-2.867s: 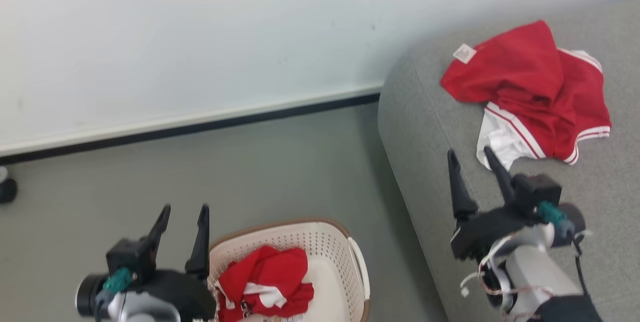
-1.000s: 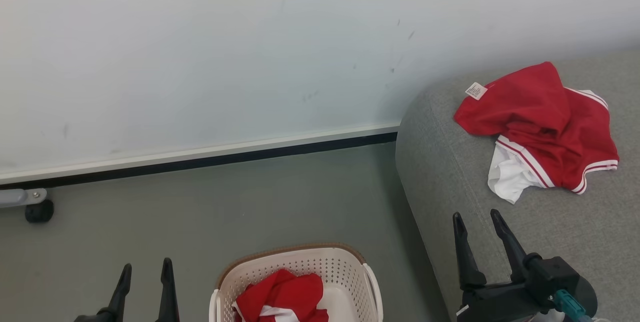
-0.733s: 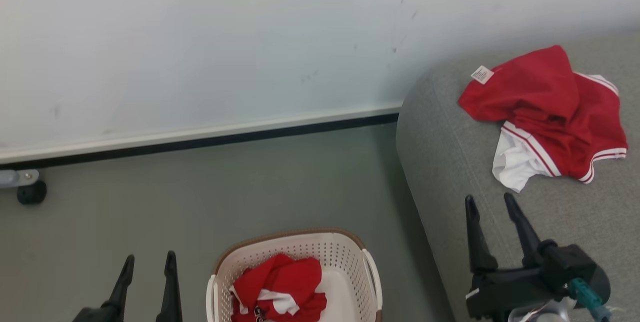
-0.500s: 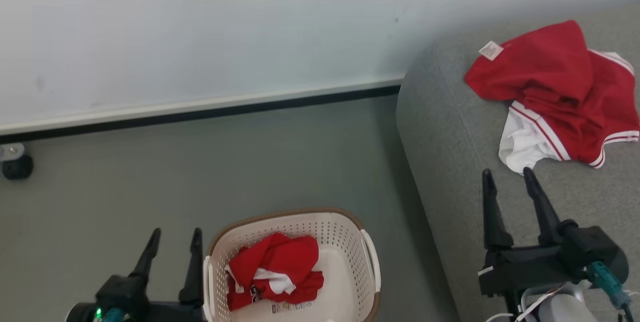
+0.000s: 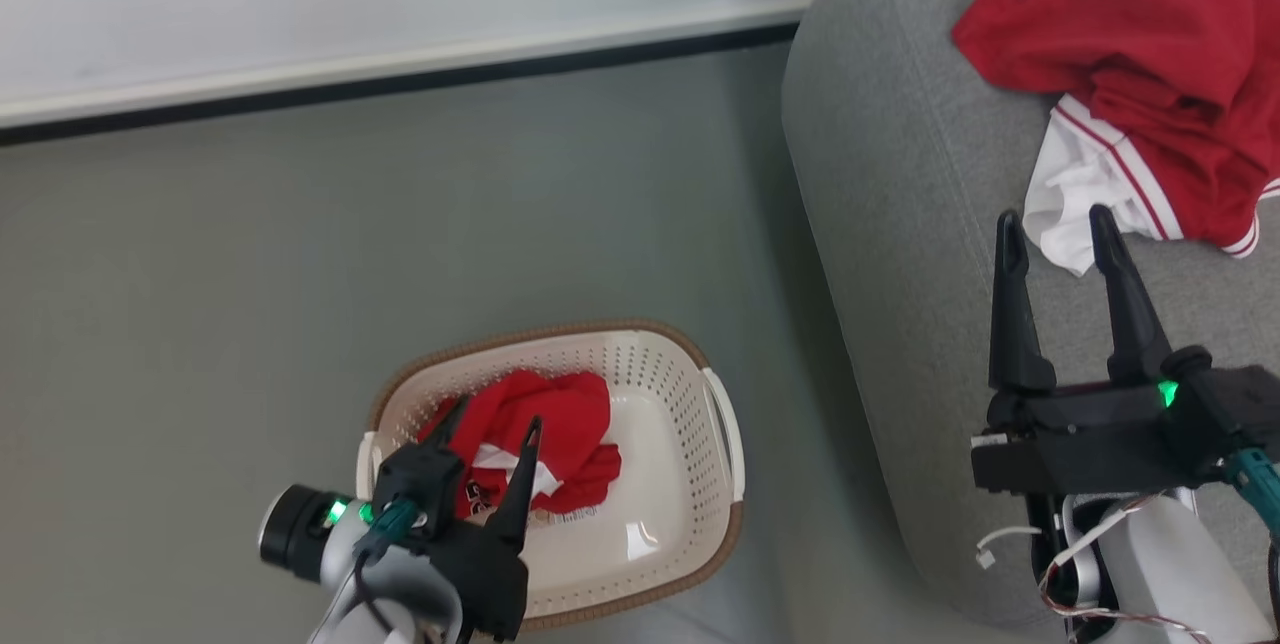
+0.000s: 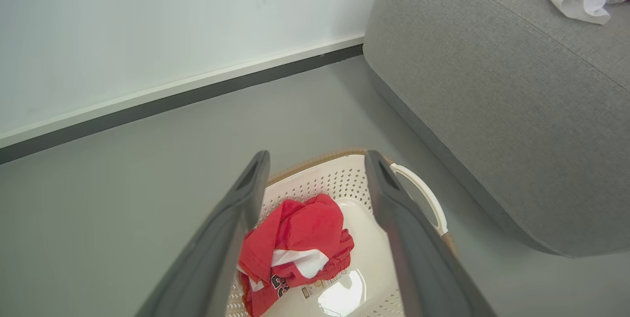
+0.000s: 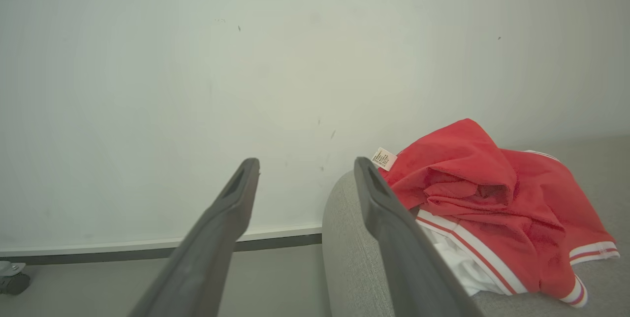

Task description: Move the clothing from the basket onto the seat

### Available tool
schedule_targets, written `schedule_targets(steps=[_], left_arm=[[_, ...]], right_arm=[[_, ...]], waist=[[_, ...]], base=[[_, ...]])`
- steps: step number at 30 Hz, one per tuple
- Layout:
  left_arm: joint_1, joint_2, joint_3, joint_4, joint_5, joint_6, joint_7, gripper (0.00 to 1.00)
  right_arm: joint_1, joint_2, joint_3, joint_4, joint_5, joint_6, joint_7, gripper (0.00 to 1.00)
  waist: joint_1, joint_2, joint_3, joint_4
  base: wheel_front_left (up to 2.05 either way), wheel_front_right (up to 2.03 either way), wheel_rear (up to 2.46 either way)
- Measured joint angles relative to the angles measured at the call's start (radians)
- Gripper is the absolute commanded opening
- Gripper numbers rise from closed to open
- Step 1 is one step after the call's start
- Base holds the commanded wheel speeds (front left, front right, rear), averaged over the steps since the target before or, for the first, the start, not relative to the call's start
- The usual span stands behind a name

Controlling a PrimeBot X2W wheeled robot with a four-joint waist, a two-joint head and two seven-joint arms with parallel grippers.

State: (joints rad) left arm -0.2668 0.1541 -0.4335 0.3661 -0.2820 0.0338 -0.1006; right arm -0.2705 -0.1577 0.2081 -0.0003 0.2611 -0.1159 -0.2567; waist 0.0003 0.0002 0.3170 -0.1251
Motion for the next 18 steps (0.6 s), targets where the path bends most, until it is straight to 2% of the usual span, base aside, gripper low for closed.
schedule_targets(steps=[6, 18], left_arm=[[-0.109, -0.032, -0.041, 0.103, 0.044, -0.009, 0.048, 1.0], [-0.274, -0.048, -0.092, 0.266, 0.106, -0.034, 0.099, 1.0]], right_arm=[[-0.058, 0.007, -0.007, -0.049, -0.015, -0.003, 0.0, 1.0], [-0.161, 0.003, -0.03, -0.139, -0.044, -0.007, 0.0, 1.0]], waist=[[-0.0001, 0.0001, 0.083, -0.02], [-0.0002, 0.0, 0.252, -0.047]], base=[[0.0, 0.0, 0.0], [0.0, 0.0, 0.0]])
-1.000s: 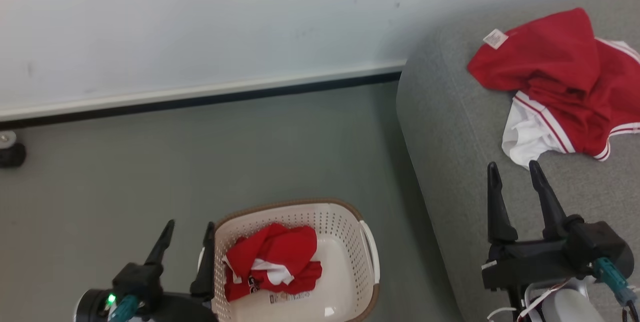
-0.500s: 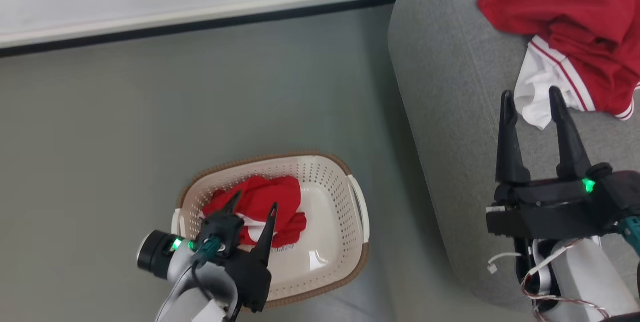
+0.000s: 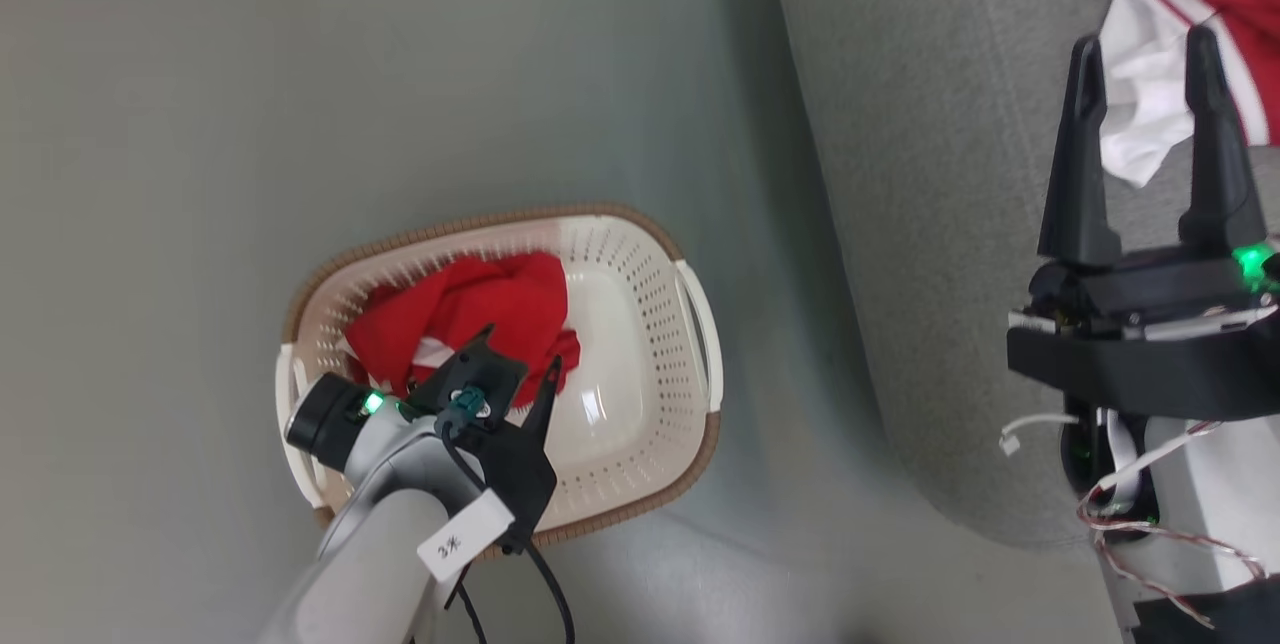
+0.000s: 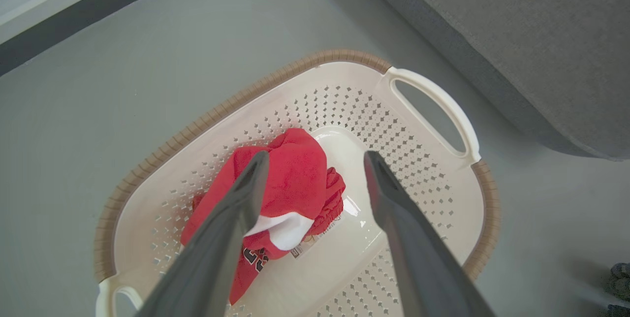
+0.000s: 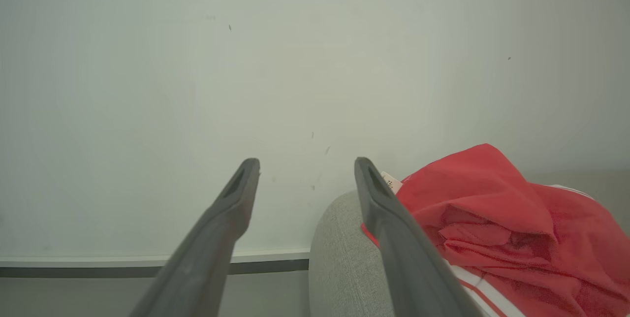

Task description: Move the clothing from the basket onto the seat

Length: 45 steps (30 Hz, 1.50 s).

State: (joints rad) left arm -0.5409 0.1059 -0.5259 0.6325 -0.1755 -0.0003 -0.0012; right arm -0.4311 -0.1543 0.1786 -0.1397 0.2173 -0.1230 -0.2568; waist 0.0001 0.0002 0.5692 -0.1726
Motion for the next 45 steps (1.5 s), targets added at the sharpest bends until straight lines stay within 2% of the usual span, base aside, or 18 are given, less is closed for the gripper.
schedule_targets(steps=[20, 28, 45], left_arm=[[-0.223, 0.008, -0.002, 0.15, 0.048, -0.018, 0.006, 1.0], [-0.286, 0.021, -0.009, 0.217, 0.07, -0.018, -0.01, 1.0], [-0.364, 0.034, -0.035, 0.326, 0.119, -0.006, -0.054, 1.0]], right_arm=[[-0.201, 0.005, 0.024, -0.116, -0.052, 0.0, -0.001, 1.0], [-0.263, 0.01, 0.03, -0.115, -0.079, 0.0, -0.001, 1.0], [-0.314, 0.037, 0.073, -0.096, -0.1, 0.001, -0.001, 1.0]], waist=[[0.0, -0.0001, 0.283, -0.004], [0.0, 0.0, 0.384, -0.002], [-0.0002, -0.0002, 0.447, -0.028]], base=[[0.0, 0.0, 0.0], [0.0, 0.0, 0.0], [0.0, 0.0, 0.0]])
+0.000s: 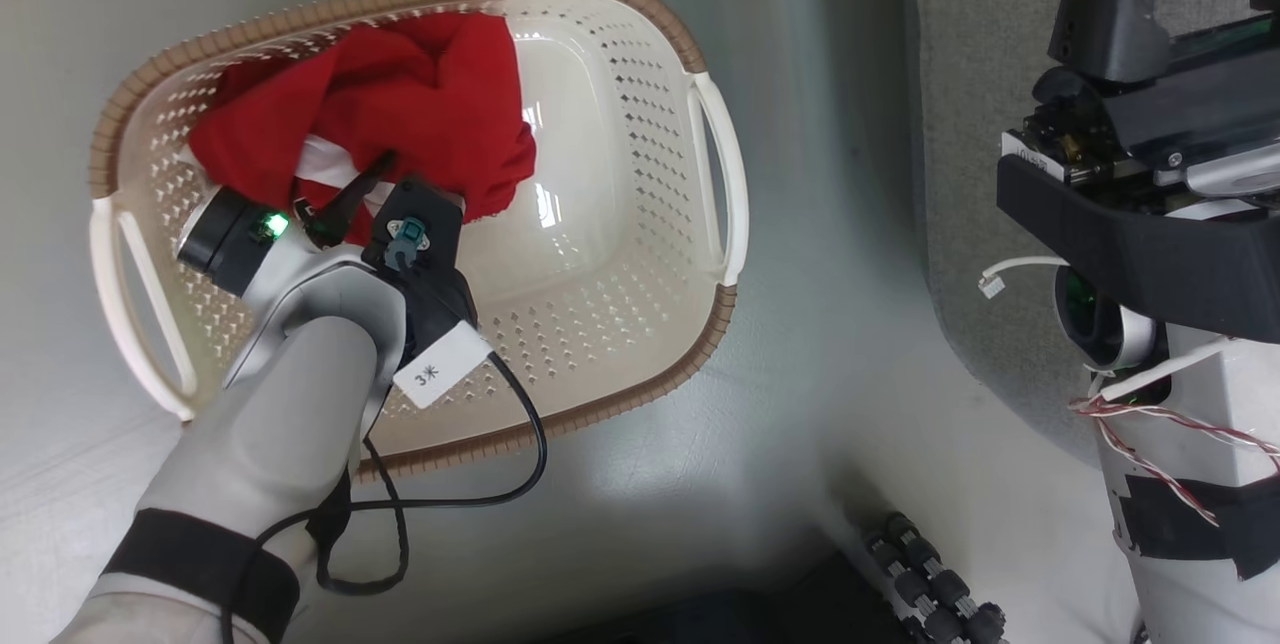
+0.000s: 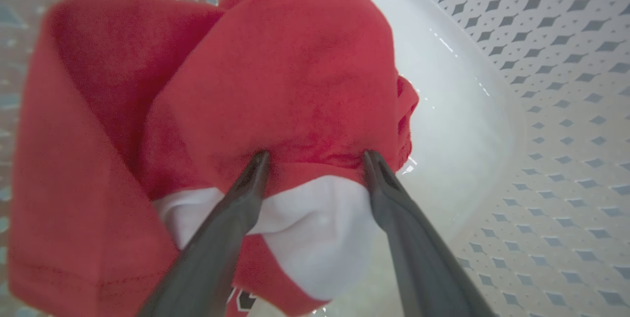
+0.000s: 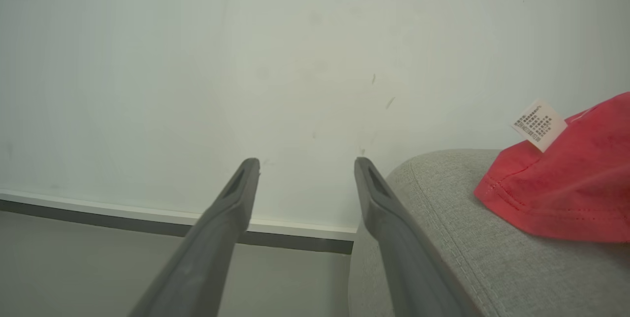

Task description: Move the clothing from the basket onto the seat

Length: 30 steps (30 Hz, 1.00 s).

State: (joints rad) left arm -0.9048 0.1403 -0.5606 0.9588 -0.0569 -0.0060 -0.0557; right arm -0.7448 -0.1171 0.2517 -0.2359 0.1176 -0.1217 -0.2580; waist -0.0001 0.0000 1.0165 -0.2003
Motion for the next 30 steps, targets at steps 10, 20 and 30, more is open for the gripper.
schedule_targets(steps=[10, 20, 30], left_arm=[[-0.014, -0.009, -0.011, 0.053, 0.013, 0.016, -0.035, 0.0], [-0.004, -0.048, 0.012, 0.055, -0.026, 0.011, -0.158, 0.0], [0.032, -0.066, 0.041, -0.011, -0.086, -0.056, -0.193, 0.0]], right_arm=[[-0.004, 0.001, -0.001, 0.034, -0.004, 0.005, 0.0, 1.0], [-0.006, 0.004, 0.015, 0.136, -0.005, 0.022, 0.0, 1.0], [0.031, 0.007, 0.035, 0.286, 0.002, 0.049, 0.0, 1.0]], waist=[[0.0, 0.0, -0.005, -0.006], [0.0, 0.0, -0.074, 0.013], [0.0, 0.0, -0.206, 0.048]], base=[[0.0, 0.0, 0.0], [0.0, 0.0, 0.0], [0.0, 0.0, 0.0]])
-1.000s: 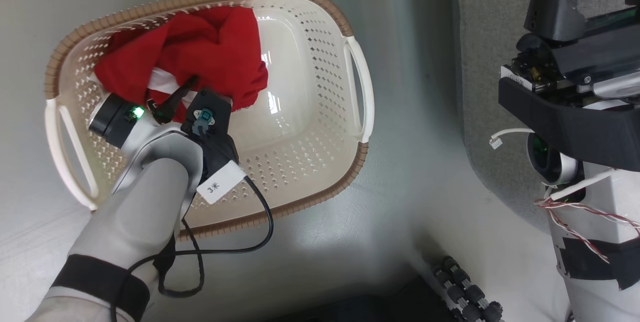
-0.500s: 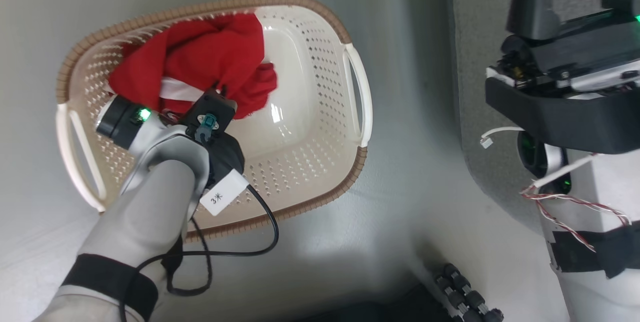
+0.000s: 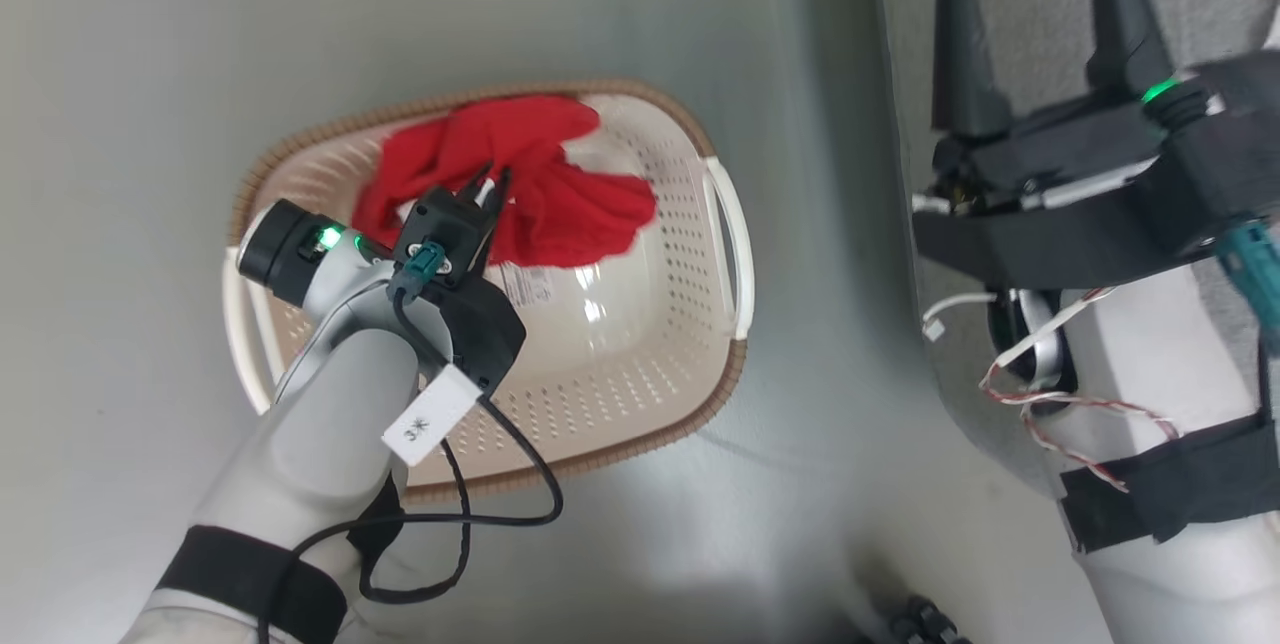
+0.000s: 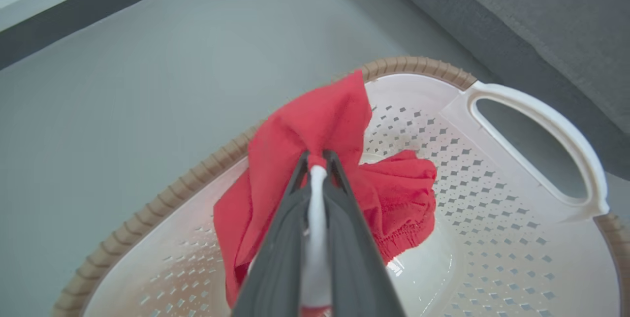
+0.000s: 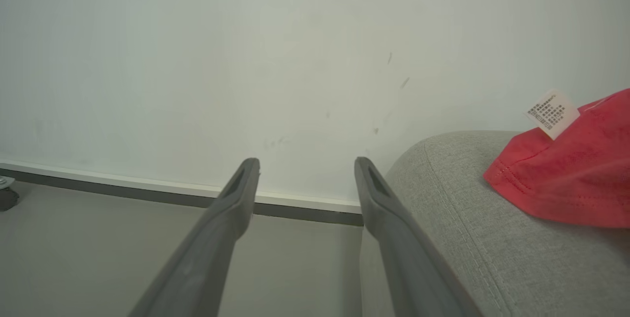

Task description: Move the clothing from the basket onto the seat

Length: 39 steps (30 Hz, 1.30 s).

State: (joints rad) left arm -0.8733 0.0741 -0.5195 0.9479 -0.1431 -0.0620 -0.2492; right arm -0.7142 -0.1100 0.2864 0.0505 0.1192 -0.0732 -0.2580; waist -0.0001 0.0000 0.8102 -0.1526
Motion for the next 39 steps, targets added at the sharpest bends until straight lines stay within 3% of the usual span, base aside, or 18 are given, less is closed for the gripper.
schedule_targets(steps=[17, 39], left_arm=[[0.022, 0.006, 0.053, -0.164, -0.09, -0.044, 0.0, 0.0], [0.07, 0.038, 0.057, -0.285, -0.149, -0.061, -0.001, 0.0]], right_arm=[[0.079, 0.006, -0.012, 0.126, 0.03, 0.021, 0.0, 1.0], [0.22, 0.018, 0.035, 0.258, 0.063, 0.091, 0.001, 1.0]], waist=[[-0.0001, 0.0, -0.218, 0.068], [-0.0001, -0.0001, -0.529, 0.123]], base=[[0.0, 0.0, 0.0], [0.0, 0.0, 0.0]])
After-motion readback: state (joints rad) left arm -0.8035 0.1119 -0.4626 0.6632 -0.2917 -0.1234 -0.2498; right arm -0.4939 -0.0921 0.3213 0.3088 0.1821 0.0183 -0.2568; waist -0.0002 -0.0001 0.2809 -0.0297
